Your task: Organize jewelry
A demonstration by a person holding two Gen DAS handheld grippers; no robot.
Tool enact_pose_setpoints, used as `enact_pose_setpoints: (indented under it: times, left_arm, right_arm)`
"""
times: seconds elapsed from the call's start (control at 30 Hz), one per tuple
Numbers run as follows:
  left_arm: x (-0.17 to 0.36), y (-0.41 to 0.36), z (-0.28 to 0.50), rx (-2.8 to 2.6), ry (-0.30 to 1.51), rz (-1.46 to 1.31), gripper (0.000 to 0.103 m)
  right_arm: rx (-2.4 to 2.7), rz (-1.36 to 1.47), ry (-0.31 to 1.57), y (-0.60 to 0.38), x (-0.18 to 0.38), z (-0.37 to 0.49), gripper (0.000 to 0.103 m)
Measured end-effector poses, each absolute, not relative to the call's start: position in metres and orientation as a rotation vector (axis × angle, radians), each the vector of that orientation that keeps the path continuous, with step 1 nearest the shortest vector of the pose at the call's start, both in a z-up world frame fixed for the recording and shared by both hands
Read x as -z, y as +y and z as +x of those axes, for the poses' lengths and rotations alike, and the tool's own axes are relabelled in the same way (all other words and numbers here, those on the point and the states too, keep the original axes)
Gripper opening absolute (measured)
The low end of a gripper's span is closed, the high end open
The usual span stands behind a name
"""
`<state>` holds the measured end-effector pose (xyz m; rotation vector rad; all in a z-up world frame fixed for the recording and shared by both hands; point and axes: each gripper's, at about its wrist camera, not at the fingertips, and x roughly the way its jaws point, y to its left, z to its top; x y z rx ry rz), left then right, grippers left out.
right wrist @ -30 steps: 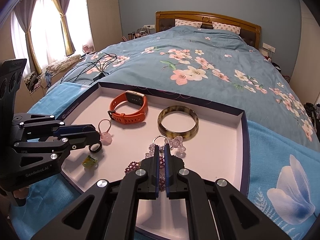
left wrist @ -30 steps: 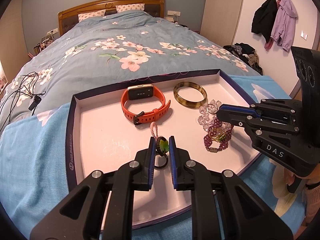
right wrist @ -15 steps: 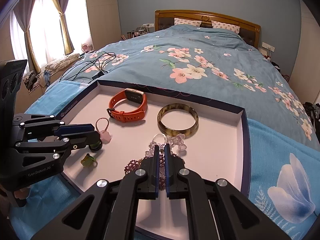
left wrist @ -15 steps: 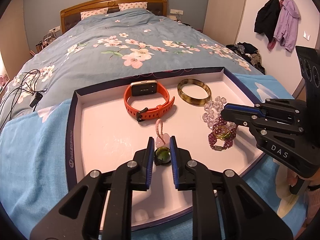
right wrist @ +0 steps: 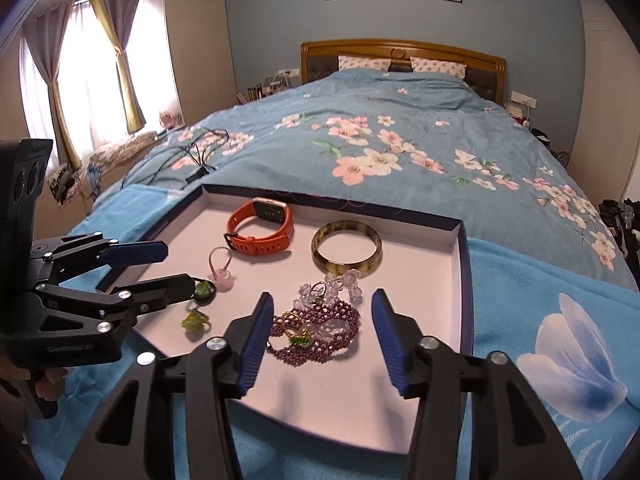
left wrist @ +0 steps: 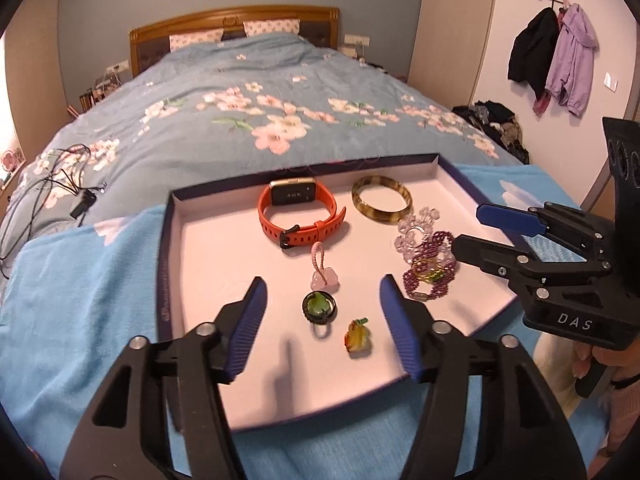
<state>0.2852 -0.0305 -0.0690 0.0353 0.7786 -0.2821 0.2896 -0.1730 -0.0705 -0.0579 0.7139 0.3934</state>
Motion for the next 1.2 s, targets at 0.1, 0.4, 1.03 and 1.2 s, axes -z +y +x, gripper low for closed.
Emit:
enact_pose_setpoints:
  times: [0.1,0.4,1.03,1.2]
  left_arm:
    - [0.059,-0.026,0.266,0.251,0.735,0.032,0.085]
    - [0.028,0.005,0.194,0.142,0.531,-0.035,0.097]
    - [0.008,0.002,0.062,0.078,0.273,-0.026,0.097]
    - [0.005,0.003,0.045,0.075,0.234,-0.035,0.097]
  right_arm:
    - [-0.377,-0.051,0.678,-0.176,0.065,0.276,0.072]
    - [-0.305,-0.024,0.532,-0.182,0.050,0.216,0.096]
    - [-0.188,-0.028,0.262,-0.188,0.034,0.107,0.096]
    - [-0.182,-0.032,0.247,-0.187,0.034,0.100,0.096]
